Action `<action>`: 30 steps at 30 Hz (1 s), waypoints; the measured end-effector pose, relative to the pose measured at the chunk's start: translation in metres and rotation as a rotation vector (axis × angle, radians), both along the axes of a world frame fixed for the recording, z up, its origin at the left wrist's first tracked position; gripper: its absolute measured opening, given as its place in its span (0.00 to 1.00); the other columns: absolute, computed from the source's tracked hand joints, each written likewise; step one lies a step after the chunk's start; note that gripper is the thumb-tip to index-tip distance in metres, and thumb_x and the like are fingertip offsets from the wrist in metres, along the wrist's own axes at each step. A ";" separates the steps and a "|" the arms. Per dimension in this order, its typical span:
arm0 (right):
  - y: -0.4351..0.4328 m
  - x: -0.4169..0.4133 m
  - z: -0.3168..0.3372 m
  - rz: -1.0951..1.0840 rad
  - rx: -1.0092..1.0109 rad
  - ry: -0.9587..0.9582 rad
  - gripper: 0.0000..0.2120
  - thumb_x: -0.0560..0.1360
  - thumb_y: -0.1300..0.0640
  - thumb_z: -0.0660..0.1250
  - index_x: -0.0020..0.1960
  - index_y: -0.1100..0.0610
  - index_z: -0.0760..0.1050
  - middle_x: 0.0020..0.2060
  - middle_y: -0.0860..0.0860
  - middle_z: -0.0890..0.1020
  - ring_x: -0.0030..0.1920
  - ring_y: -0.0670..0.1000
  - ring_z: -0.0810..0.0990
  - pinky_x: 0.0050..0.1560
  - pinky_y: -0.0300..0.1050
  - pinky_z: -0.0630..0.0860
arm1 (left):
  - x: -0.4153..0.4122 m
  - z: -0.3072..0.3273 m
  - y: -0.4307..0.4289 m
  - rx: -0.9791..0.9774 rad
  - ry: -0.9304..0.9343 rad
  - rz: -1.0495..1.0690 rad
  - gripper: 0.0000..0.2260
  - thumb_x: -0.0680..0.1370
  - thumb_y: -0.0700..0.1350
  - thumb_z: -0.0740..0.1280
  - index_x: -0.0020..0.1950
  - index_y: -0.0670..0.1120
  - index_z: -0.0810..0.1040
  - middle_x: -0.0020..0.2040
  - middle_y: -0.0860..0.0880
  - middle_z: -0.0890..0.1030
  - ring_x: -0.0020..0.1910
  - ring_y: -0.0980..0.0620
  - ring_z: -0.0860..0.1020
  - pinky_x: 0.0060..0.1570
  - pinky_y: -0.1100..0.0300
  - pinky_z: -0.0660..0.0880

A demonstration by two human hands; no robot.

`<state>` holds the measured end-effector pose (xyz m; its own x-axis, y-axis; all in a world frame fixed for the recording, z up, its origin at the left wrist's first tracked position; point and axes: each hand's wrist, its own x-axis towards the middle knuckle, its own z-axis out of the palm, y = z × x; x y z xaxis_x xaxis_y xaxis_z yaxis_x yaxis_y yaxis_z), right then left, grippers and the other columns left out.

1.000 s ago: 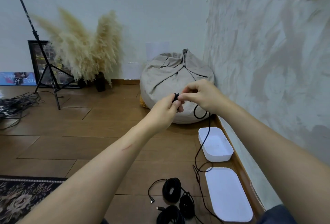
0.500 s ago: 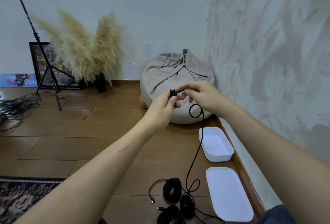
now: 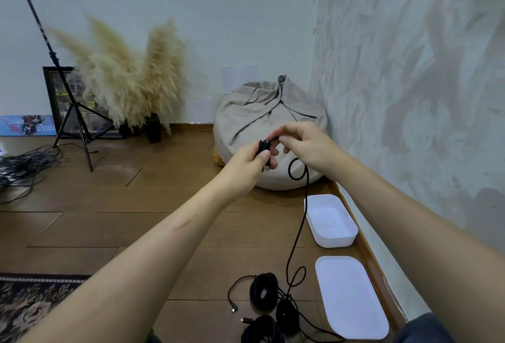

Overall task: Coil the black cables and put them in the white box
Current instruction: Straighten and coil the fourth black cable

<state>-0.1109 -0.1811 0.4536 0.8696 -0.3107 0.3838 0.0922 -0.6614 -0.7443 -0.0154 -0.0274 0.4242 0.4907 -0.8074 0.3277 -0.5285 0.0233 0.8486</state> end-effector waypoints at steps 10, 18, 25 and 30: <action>-0.009 0.000 0.000 -0.078 -0.042 -0.015 0.04 0.79 0.54 0.69 0.49 0.54 0.80 0.34 0.51 0.81 0.34 0.46 0.73 0.41 0.45 0.71 | 0.004 0.008 0.005 -0.091 0.015 0.059 0.12 0.87 0.41 0.56 0.56 0.41 0.78 0.41 0.52 0.79 0.47 0.55 0.79 0.50 0.67 0.75; -0.029 -0.007 -0.017 -0.114 -0.056 0.142 0.06 0.76 0.49 0.73 0.45 0.52 0.83 0.33 0.53 0.75 0.35 0.49 0.71 0.41 0.48 0.69 | 0.036 -0.011 0.012 0.012 -0.115 0.331 0.11 0.86 0.45 0.58 0.49 0.47 0.78 0.41 0.52 0.80 0.43 0.54 0.78 0.45 0.63 0.73; -0.031 -0.006 -0.019 -0.090 -0.089 0.230 0.04 0.78 0.55 0.72 0.51 0.55 0.83 0.35 0.55 0.77 0.35 0.46 0.73 0.40 0.42 0.70 | 0.046 -0.021 0.014 0.056 -0.230 0.465 0.11 0.86 0.45 0.57 0.46 0.47 0.75 0.44 0.51 0.81 0.44 0.53 0.77 0.39 0.64 0.69; -0.033 -0.008 -0.025 -0.159 -0.125 0.224 0.03 0.78 0.58 0.69 0.51 0.54 0.81 0.40 0.52 0.83 0.43 0.52 0.81 0.49 0.50 0.77 | 0.040 -0.019 0.012 0.025 -0.232 0.440 0.11 0.86 0.45 0.57 0.46 0.49 0.75 0.43 0.54 0.80 0.45 0.56 0.77 0.37 0.72 0.67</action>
<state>-0.1185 -0.2141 0.4287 0.8810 -0.4124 0.2317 -0.1772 -0.7420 -0.6466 0.0251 -0.0158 0.4055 0.7031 -0.5496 0.4512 -0.6583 -0.2633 0.7052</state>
